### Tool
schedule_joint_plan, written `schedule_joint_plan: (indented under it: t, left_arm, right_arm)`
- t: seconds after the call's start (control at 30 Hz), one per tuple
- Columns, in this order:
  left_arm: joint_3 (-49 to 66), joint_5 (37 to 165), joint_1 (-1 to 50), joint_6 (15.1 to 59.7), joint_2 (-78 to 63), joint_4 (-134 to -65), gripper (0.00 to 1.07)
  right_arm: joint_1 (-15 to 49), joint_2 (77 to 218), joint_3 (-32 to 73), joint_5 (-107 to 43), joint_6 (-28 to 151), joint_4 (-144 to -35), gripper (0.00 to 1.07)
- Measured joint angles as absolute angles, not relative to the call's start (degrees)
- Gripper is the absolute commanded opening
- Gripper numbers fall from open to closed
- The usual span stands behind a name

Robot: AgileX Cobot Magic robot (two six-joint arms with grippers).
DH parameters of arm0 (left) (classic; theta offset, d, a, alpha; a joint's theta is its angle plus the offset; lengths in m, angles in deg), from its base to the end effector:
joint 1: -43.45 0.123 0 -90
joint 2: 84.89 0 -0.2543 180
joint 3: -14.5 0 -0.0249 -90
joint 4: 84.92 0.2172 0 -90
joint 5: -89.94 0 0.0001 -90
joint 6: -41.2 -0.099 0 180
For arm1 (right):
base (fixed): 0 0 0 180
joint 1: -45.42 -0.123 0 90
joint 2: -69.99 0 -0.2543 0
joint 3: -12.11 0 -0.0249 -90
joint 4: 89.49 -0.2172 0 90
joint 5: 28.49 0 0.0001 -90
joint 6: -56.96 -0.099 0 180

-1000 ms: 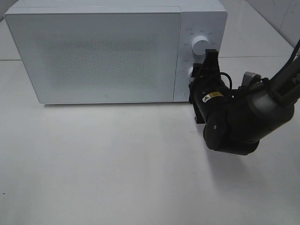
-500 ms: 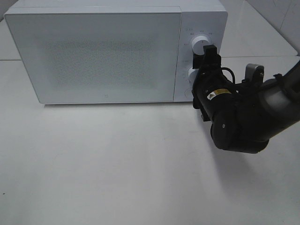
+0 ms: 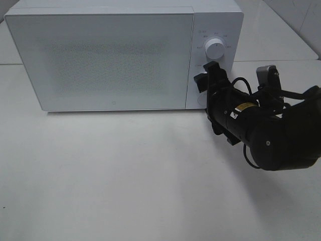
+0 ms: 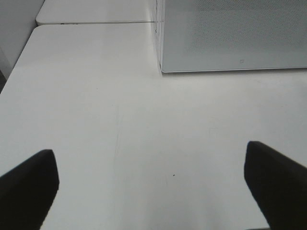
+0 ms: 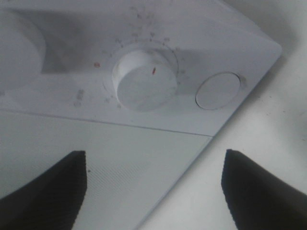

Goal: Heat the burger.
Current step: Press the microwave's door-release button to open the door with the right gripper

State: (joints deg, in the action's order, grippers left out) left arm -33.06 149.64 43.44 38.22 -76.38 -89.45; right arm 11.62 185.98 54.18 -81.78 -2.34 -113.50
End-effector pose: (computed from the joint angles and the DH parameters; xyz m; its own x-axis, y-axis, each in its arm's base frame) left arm 0.0038 -0.0068 0.2596 -0.4328 0.0121 -0.9014 0.0668 0.9976 -0.0187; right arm 0.2714 0.1429 0.1315 -0.3241 0.8776 -0.3531 0.1649 0.4199 0.8924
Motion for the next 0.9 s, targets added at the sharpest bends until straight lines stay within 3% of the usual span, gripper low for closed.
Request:
schedule_joint_plan:
  t: [0.33, 0.4, 0.6, 0.67, 0.9]
  left_arm:
    - [-33.1, 149.6, 43.4, 38.2, -76.4, -89.5, 1.01]
    - [-33.1, 149.6, 43.4, 38.2, -76.4, -89.5, 1.01]
    - [-33.1, 149.6, 43.4, 38.2, -76.4, -89.5, 1.01]
    - [-33.1, 149.6, 43.4, 38.2, -76.4, -89.5, 1.01]
    - [-33.1, 149.6, 43.4, 38.2, -76.4, -89.5, 1.01]
  right_arm:
    - [13.2, 176.8, 54.2, -60.2, 23.8, -111.6, 0.76]
    - [16.3, 173.3, 53.7, -51.5, 34.8, -111.4, 0.76]
    - [20.0, 170.6, 50.7, -39.4, 45.3, -110.2, 0.76]
    - [22.7, 168.9, 47.3, -29.0, 51.5, -106.7, 0.76]
    - [24.0, 167.1, 42.8, -14.6, 52.9, -96.0, 0.76]
